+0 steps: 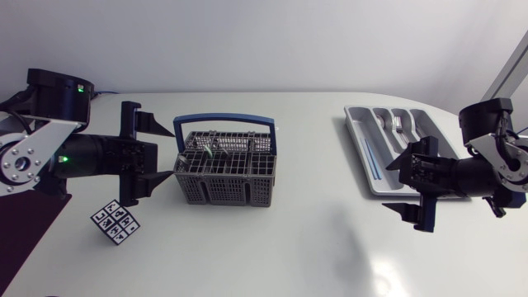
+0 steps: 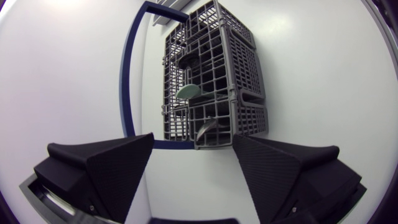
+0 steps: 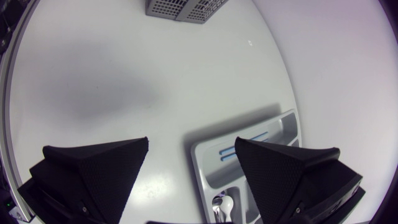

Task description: Transfer all utensils from the basket to the drawer tray.

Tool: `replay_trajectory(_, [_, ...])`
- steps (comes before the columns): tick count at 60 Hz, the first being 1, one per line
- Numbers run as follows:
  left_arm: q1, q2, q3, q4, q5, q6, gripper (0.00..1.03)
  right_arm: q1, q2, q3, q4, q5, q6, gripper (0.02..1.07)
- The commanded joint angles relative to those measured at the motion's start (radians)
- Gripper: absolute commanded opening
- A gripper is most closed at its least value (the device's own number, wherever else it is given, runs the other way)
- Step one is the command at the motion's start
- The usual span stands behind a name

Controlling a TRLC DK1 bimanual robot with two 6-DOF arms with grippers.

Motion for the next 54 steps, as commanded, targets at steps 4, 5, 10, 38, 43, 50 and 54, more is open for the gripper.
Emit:
replay_trajectory(4, [-0.007, 0.044, -0.019, 0.041, -0.002, 0.077, 0.67, 0.075, -0.061, -0.04, -0.023, 0.005, 0.092, 1.03])
replay_trajectory(5, [-0.007, 0.047, -0.018, 0.047, -0.002, 0.079, 0.66, 0.081, -0.066, -0.04, -0.024, 0.007, 0.096, 1.03])
replay_trajectory(10, [-0.007, 0.062, -0.023, 0.064, -0.002, 0.093, 0.58, 0.116, -0.084, -0.043, -0.029, 0.007, 0.127, 1.03])
replay_trajectory(38, [-0.007, 0.151, -0.016, 0.113, -0.002, 0.154, 0.34, 0.305, -0.095, -0.069, 0.0, 0.041, 0.279, 1.03])
replay_trajectory(43, [-0.01, 0.162, -0.012, 0.122, -0.002, 0.156, 0.27, 0.317, -0.09, -0.078, 0.005, 0.05, 0.285, 1.03])
replay_trajectory(50, [-0.017, 0.167, -0.01, 0.122, -0.002, 0.156, 0.2, 0.328, -0.087, -0.089, 0.019, 0.056, 0.289, 1.03])
replay_trajectory(54, [-0.02, 0.168, -0.012, 0.122, 0.0, 0.156, 0.15, 0.329, -0.086, -0.092, 0.026, 0.058, 0.293, 1.03])
